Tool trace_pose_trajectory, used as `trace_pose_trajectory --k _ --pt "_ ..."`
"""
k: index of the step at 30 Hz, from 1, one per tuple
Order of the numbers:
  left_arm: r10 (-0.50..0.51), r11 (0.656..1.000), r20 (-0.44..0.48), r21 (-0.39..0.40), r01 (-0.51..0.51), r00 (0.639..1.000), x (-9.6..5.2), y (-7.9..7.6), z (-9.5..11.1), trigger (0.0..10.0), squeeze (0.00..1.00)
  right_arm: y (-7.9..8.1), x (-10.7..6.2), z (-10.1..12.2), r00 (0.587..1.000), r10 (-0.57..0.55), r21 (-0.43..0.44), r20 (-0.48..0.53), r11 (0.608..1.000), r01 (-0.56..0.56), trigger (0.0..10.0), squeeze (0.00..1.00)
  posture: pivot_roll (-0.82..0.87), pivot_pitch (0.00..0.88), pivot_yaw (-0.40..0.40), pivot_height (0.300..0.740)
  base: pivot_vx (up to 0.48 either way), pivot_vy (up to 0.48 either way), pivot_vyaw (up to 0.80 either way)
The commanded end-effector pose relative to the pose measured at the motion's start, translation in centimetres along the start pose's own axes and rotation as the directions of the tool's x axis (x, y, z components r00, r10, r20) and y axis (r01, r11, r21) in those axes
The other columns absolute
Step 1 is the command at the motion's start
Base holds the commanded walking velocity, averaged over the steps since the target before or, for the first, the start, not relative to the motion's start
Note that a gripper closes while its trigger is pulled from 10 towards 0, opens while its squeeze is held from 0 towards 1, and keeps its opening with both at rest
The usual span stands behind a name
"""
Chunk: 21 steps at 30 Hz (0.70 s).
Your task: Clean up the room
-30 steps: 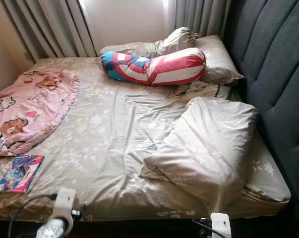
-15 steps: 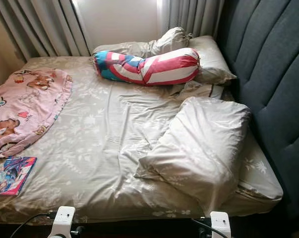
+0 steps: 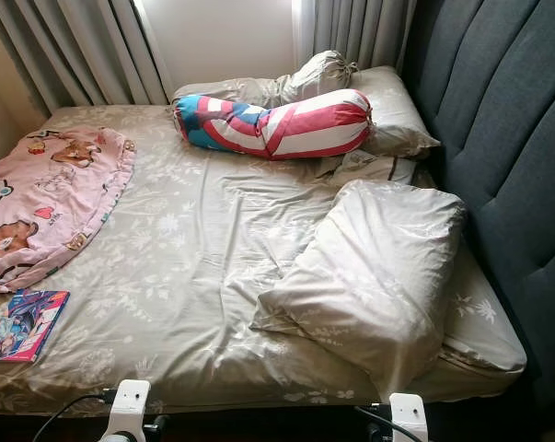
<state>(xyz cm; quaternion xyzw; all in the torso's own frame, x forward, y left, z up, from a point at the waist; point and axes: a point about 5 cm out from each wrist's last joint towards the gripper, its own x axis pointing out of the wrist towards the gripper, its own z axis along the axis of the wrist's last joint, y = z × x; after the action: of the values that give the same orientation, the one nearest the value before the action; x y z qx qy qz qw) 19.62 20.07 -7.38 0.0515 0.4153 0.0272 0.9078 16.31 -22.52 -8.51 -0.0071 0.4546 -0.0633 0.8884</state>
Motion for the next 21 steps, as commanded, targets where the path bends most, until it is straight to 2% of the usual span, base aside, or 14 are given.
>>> trace_pose_trajectory --k 1,21 --pt "0.007 1.0 -0.017 -0.015 -0.007 1.0 -0.11 0.17 -0.49 10.0 0.0 0.07 -0.03 -0.3 1.0 0.004 0.011 -0.016 1.0 -0.004 10.0 0.0 0.07 0.0 0.011 0.74 0.0 0.0 0.0" --pt "0.0 0.999 -0.017 -0.042 -0.001 1.0 -0.09 -0.3 -0.48 10.0 0.0 -0.23 -0.06 -0.21 1.0 0.022 -0.001 -0.017 1.0 -0.022 10.0 0.0 0.05 0.0 -0.003 0.74 0.0 0.0 0.0"
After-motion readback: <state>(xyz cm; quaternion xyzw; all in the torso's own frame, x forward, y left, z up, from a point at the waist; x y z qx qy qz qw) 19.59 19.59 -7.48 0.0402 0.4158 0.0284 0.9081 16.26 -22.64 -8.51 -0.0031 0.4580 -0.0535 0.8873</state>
